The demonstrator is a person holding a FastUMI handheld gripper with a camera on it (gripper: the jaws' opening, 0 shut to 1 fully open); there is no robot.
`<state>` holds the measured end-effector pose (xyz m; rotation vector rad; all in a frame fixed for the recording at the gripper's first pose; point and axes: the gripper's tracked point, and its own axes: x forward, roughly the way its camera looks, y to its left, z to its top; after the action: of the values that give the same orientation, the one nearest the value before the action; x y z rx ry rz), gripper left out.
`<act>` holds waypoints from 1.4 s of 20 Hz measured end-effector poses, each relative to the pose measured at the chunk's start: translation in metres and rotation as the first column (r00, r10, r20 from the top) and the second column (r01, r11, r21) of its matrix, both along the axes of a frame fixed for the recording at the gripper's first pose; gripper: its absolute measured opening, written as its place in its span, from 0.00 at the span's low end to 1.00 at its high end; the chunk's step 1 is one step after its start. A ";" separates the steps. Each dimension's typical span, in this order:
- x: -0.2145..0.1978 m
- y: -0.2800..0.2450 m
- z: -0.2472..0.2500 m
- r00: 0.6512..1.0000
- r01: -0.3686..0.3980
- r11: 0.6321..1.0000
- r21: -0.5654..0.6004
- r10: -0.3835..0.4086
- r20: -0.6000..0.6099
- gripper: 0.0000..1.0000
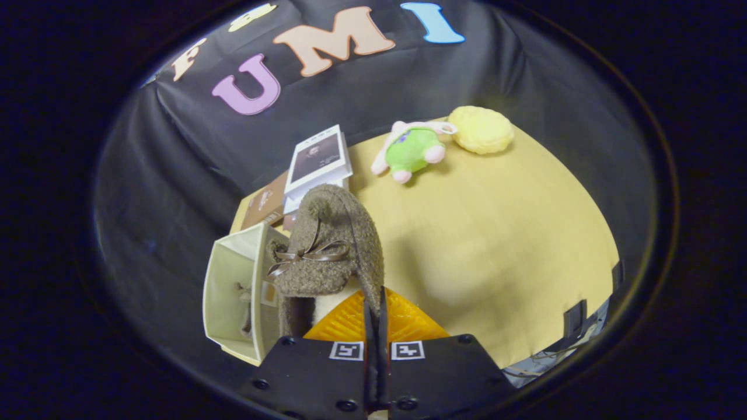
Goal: Open the storage box then place both shoes into the box .Put the left shoe in first, then the right shoe, with the right side of both shoes facing outward in a uniform manner.
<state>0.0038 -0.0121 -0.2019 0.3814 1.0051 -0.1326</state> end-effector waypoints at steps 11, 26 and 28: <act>0.027 0.135 0.023 0.997 -0.074 0.989 0.129 0.070 0.038 0.04; 0.024 0.191 -0.025 0.992 -0.122 0.990 0.066 0.125 -0.035 0.15; 0.026 0.184 -0.018 0.993 -0.117 0.992 0.046 0.118 -0.014 0.21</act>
<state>0.0300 0.1722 -0.2199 0.3620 1.0457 -0.0071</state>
